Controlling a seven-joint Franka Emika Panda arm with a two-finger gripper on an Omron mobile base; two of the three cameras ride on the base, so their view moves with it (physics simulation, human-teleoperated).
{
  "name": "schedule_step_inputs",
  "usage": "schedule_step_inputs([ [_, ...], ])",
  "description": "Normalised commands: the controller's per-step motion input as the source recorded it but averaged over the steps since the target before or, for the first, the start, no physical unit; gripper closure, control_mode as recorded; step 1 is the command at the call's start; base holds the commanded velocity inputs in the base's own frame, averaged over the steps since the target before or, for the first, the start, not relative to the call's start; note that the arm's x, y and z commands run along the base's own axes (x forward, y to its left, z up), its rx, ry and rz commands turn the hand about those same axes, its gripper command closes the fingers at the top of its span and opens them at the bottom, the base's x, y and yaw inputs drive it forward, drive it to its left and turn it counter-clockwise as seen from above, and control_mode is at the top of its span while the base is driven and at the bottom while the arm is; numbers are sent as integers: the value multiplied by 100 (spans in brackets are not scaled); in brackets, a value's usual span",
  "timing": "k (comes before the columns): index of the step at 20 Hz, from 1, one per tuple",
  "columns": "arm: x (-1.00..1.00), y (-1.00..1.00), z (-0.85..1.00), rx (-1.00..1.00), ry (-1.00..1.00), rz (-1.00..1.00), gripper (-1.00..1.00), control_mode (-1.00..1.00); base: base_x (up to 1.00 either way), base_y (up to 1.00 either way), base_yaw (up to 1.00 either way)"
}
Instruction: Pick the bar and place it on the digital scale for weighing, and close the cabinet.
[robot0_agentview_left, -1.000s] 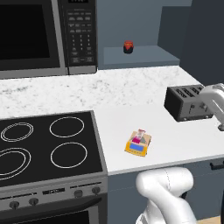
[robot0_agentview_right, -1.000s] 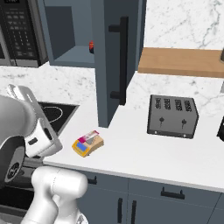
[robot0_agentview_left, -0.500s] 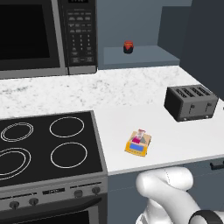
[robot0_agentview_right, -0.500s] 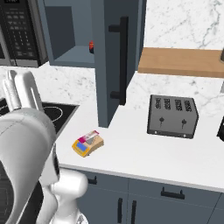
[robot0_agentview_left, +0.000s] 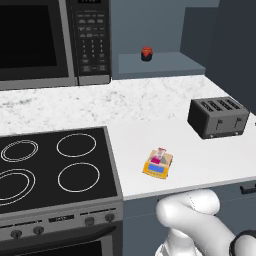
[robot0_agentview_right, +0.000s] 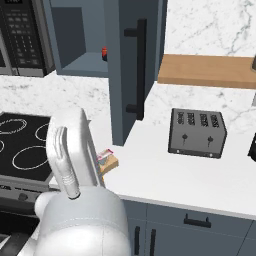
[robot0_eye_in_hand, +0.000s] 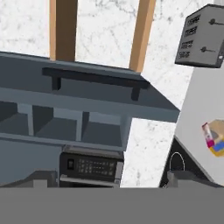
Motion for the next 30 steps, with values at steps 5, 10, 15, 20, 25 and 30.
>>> schedule_step_inputs([
  [5, 64, -43, -16, 10, -25, 0, -100, -100, 0, 0, 0],
  [10, 77, -13, -16, 14, -17, 0, -100, -100, 0, 0, 0],
  [15, 83, -1, -29, 11, -10, 0, -100, -100, 0, 0, 0],
  [20, 81, -1, -29, 8, -2, 0, -100, -100, 0, 0, 0],
  [25, 39, -36, -6, 8, 0, 0, -100, -100, 0, 0, 0],
  [30, 30, -54, -1, 5, 0, 0, -100, -100, 0, 0, 0],
])
